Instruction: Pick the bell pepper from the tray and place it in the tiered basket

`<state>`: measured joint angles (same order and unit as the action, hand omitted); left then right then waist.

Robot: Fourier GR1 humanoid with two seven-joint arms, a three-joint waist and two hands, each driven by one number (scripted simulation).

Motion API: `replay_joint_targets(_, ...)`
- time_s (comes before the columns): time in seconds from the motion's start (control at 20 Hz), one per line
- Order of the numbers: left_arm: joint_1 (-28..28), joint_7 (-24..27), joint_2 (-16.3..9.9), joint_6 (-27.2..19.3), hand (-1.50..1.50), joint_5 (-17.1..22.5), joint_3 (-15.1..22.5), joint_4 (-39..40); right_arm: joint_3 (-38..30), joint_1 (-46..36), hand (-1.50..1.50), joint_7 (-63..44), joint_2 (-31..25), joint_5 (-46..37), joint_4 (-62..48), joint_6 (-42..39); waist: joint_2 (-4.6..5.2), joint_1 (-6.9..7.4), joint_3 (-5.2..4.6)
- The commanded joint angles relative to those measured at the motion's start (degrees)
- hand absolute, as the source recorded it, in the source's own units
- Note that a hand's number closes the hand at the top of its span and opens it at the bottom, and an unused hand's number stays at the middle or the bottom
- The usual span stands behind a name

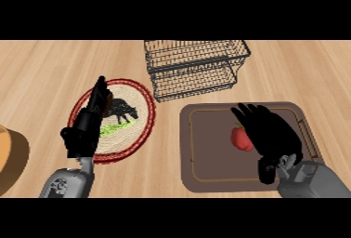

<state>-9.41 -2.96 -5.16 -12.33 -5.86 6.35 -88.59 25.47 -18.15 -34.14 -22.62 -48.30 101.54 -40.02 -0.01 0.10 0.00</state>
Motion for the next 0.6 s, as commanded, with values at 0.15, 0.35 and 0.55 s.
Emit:
replay_joint_targets(0.15, 4.99, 1.15, 0.34, 1.89, 0.00, -0.64, 0.59, -3.84, -0.69, 0.68, -1.50, 2.93, 5.12, -5.77, -5.81, 2.29, -0.02, 0.12, 0.00)
replay_joint_targets(0.35, -0.73, 4.04, 0.32, 2.95, 0.00, 0.60, -3.49, 4.78, -1.16, 2.68, -1.50, 5.31, 6.10, -7.77, -5.25, 3.62, 0.03, -0.12, 0.00)
replay_joint_targets(0.55, 1.93, 1.17, 1.23, 2.03, 0.00, -1.84, -1.34, -0.84, -2.65, 6.71, -1.50, 8.46, 4.52, -9.31, -3.51, 4.07, -0.03, -0.12, 0.01)
